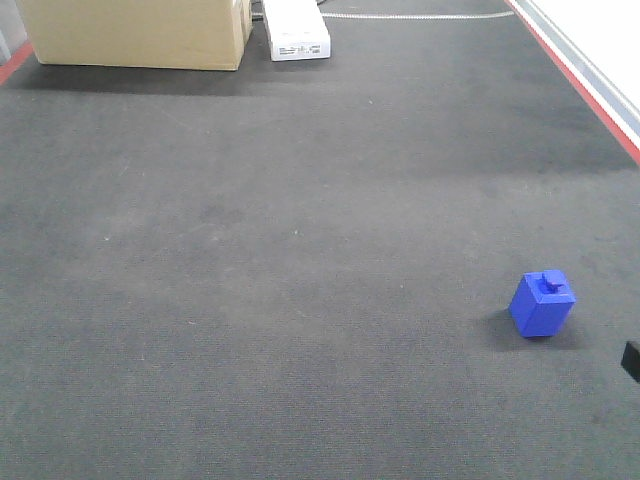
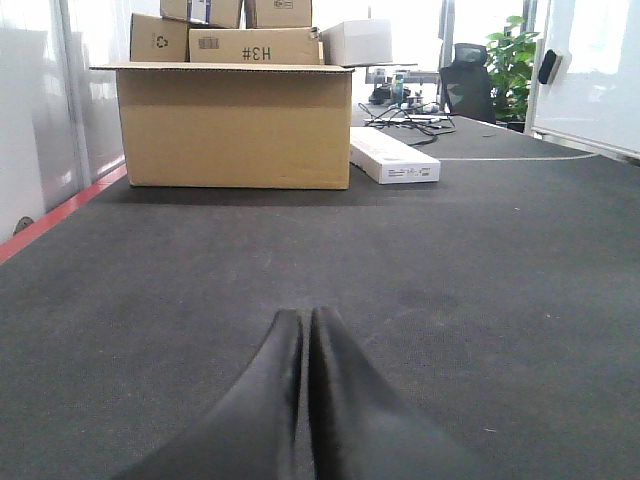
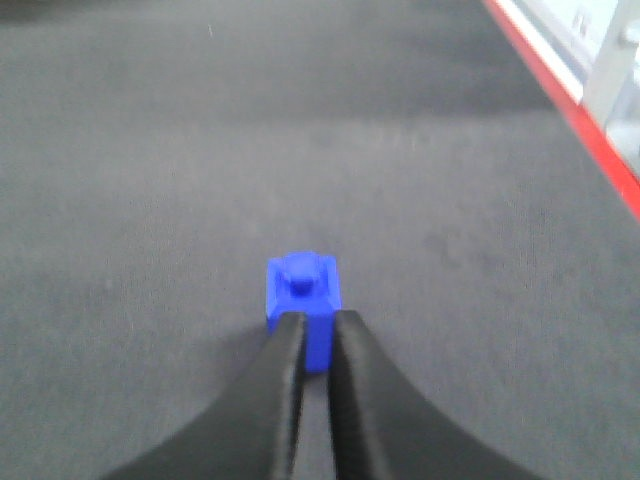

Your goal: Pour parts from conveyor to right shelf

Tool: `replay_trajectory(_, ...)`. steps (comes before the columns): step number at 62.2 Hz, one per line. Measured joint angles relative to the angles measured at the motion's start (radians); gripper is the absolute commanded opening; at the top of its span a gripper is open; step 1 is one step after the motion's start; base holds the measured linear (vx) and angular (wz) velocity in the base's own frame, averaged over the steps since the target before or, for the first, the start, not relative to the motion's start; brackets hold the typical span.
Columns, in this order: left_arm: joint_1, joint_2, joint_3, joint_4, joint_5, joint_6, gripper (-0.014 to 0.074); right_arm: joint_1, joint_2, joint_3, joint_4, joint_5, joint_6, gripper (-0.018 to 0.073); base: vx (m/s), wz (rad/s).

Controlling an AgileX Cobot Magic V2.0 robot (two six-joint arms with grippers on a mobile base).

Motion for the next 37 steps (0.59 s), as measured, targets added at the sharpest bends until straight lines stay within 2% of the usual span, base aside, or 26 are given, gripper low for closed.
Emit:
replay_trajectory(17,0.0,0.0,0.0,0.0,0.0,0.0,-0.0006,0.0,0.159,-0.159,0.056,0.161,-0.016,0.0455,0.0,0.0)
replay_trajectory(25,0.0,0.0,0.0,0.0,0.0,0.0,-0.0006,0.0,0.253,-0.23,0.061,0.221,-0.046,0.051,0.0,0.0)
replay_trajectory(37,0.0,0.0,0.0,0.0,0.0,0.0,-0.0006,0.0,0.427,-0.391,0.068,0.338,-0.054,0.0514,0.0,0.0)
